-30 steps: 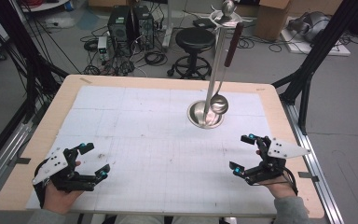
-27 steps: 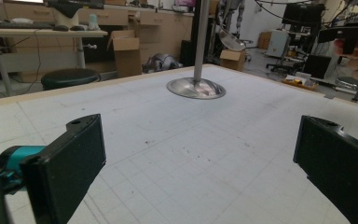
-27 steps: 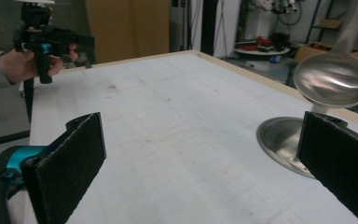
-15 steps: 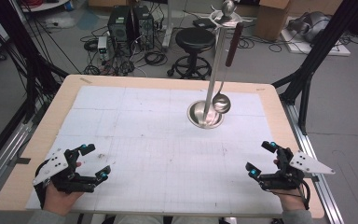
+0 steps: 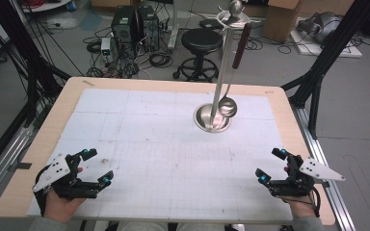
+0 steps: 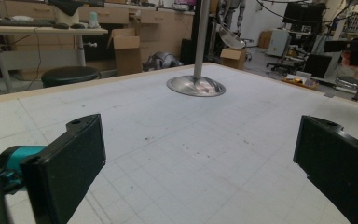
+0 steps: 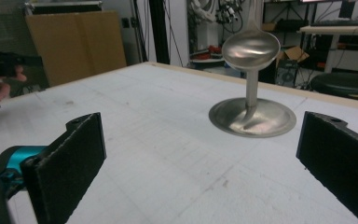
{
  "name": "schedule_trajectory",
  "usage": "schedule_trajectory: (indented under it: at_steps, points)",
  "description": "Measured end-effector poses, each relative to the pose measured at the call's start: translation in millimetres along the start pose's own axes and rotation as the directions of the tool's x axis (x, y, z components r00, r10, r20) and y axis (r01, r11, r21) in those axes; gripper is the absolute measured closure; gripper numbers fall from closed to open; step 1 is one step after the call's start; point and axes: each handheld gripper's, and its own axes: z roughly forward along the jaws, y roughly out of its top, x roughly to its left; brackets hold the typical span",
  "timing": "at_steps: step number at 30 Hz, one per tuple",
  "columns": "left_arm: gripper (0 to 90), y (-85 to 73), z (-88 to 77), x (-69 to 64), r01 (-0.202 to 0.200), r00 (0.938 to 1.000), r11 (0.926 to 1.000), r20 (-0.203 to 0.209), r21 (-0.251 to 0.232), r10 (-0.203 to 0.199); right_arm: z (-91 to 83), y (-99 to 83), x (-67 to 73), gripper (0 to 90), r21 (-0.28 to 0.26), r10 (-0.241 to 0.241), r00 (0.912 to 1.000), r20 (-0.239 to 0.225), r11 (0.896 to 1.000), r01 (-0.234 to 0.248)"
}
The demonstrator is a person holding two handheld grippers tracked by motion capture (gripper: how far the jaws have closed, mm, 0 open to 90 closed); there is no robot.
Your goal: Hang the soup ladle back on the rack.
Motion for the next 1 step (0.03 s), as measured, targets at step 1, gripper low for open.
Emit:
schedule_trajectory:
  at_steps: [1]
  points:
    - [2.5, 0.0, -0.1, 0.7, -0.003, 1.0000, 1.0000, -0.003, 0.002, 0.003, 0.5, 0.6, 0.1, 0.0, -0.005, -0.002, 1.0000, -0.005, 1.000, 0.002]
